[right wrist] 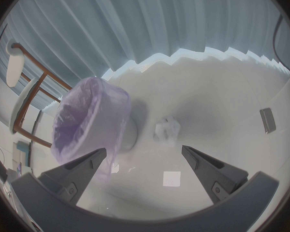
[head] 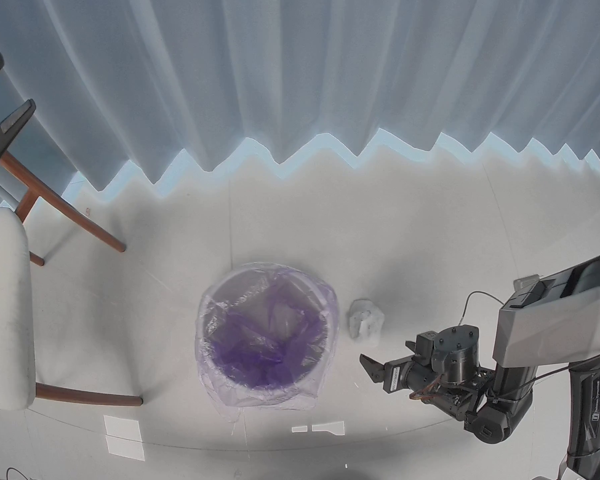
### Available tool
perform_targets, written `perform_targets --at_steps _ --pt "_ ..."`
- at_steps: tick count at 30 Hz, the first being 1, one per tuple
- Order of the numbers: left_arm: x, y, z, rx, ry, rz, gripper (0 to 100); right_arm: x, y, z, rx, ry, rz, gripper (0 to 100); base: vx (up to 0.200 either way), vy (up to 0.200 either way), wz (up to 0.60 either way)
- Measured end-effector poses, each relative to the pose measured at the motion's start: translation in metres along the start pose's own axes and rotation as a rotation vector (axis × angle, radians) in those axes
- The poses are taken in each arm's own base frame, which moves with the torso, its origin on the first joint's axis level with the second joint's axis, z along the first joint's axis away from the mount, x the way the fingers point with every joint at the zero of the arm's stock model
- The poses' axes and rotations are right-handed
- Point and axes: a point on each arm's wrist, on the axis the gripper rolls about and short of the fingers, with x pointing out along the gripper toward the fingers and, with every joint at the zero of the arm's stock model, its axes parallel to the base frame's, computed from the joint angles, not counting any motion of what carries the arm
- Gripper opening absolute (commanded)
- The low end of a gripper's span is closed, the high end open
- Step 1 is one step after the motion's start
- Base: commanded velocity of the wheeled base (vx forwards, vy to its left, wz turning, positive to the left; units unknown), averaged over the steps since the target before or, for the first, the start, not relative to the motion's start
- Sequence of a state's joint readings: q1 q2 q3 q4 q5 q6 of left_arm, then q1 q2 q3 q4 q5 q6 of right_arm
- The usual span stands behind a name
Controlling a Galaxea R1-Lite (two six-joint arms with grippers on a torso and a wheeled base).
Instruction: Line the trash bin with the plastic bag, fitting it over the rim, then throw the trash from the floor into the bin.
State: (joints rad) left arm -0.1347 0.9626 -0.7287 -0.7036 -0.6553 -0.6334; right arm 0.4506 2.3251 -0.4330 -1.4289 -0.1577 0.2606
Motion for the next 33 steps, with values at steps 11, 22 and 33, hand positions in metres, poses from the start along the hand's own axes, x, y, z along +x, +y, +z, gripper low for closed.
perform_targets --at_steps 11,22,33 --pt "0.001 -0.001 0.0 -0.008 0.002 -0.014 100 0.04 -0.022 0.004 -0.01 0.039 -0.081 100 0.0 0.0 0.0" --pt "0.005 0.0 0.004 -0.027 0.017 -0.032 100 0.066 -0.039 -0.005 -0.015 0.108 -0.12 100 -0.109 0.0 0.0" --pt "0.005 0.0 0.005 -0.026 0.014 -0.034 100 0.098 -0.039 0.0 -0.016 0.148 -0.135 100 0.0 0.0 0.0"
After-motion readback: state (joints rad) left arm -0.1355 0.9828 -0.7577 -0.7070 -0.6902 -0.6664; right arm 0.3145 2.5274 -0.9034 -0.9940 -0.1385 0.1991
